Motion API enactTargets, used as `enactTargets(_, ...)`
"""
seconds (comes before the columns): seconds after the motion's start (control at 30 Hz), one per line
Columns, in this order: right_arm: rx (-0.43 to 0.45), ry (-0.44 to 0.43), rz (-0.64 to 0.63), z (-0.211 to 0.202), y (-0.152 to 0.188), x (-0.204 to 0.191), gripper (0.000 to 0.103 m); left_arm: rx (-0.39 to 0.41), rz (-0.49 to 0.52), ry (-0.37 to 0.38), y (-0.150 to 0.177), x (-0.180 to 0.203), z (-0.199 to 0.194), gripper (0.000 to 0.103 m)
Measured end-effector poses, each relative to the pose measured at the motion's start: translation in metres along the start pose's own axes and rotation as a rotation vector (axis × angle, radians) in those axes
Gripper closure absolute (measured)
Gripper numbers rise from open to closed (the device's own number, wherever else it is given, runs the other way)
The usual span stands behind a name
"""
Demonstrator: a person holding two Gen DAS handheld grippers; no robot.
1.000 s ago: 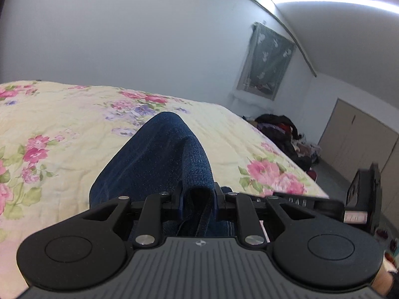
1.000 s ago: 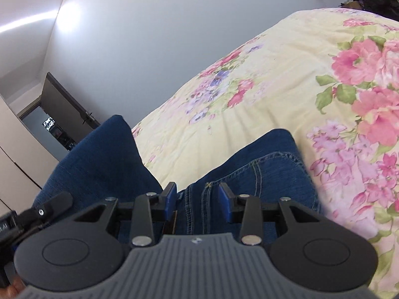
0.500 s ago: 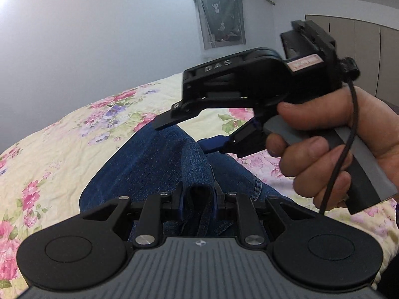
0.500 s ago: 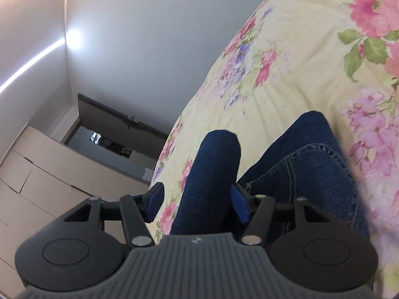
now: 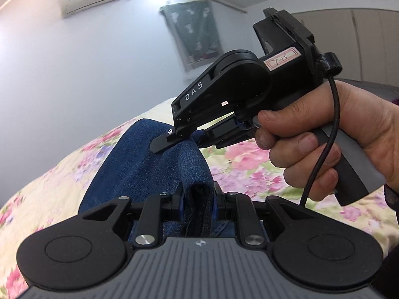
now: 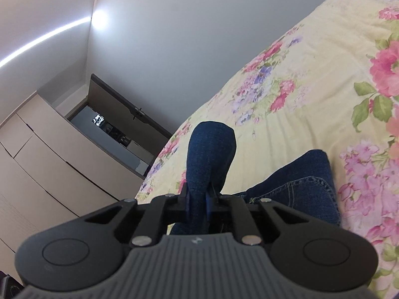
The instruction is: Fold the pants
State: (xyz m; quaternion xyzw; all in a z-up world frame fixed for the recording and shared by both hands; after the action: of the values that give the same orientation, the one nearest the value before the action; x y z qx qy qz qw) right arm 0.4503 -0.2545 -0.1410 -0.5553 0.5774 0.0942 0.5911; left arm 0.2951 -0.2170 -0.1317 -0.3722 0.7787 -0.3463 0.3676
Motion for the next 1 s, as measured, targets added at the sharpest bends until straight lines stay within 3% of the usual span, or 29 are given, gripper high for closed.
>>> enactTargets(0.13, 0.001, 0.062, 0.080, -0.013, -0.002, 0.043, 0.097, -0.075, 0.001, 0.032, 0.010, 0.018, 0.032, 0.081)
enactTargets(0.33, -0.091, 0.223, 0.170, 0.024, 0.022, 0.108, 0.096, -0.198, -0.031, 0.054, 0.047, 0.031, 0.072, 0.071)
enactTargets(0.43, -0.109, 0.252, 0.162, 0.029, 0.027, 0.118, 0.094, -0.199, -0.015, 0.038, 0.055, 0.035, 0.066, 0.059)
enactTargets(0.53, -0.113, 0.277, 0.125, 0.028, 0.028, 0.116, 0.088, -0.183, -0.061, 0.060, 0.056, 0.028, 0.042, 0.050)
enactTargets(0.6, -0.115, 0.298, 0.096, 0.030, 0.029, 0.115, 0.086, -0.152, -0.120, 0.044, 0.053, 0.009, 0.022, 0.044)
enactTargets(0.67, -0.116, 0.352, 0.064, 0.028, 0.028, 0.116, 0.070, -0.119, -0.186, -0.010, 0.055, -0.024, 0.005, 0.040)
enactTargets(0.77, -0.058, 0.511, -0.105, 0.007, 0.019, 0.101, 0.064, -0.097, -0.343, -0.081, 0.062, -0.079, -0.014, 0.033)
enactTargets(0.8, -0.026, 0.527, -0.160, 0.000, 0.014, 0.089, 0.064, -0.097, -0.406, -0.092, 0.067, -0.096, -0.016, 0.031)
enactTargets(0.9, 0.017, 0.404, -0.204, -0.007, 0.008, 0.052, 0.065, -0.139, -0.610, -0.093, 0.094, -0.142, -0.011, 0.029)
enactTargets(1.0, -0.027, 0.415, -0.280, 0.000, 0.019, 0.034, 0.066, -0.173, -0.801, -0.022, 0.122, -0.165, 0.004, 0.029)
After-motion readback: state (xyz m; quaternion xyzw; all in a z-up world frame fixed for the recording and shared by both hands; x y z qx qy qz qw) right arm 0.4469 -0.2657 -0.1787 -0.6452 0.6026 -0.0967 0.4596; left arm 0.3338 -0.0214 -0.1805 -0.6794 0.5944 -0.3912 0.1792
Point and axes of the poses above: each gripper's, at about its wrist camera, not at the fingertips, and z roughly the way its jaws point, x to its right, y to its underside, the point moved 10 cm from there along z, roughly the way its jaws point, and after that the axes turned 2 degrees about y, right-handed, at the moved point
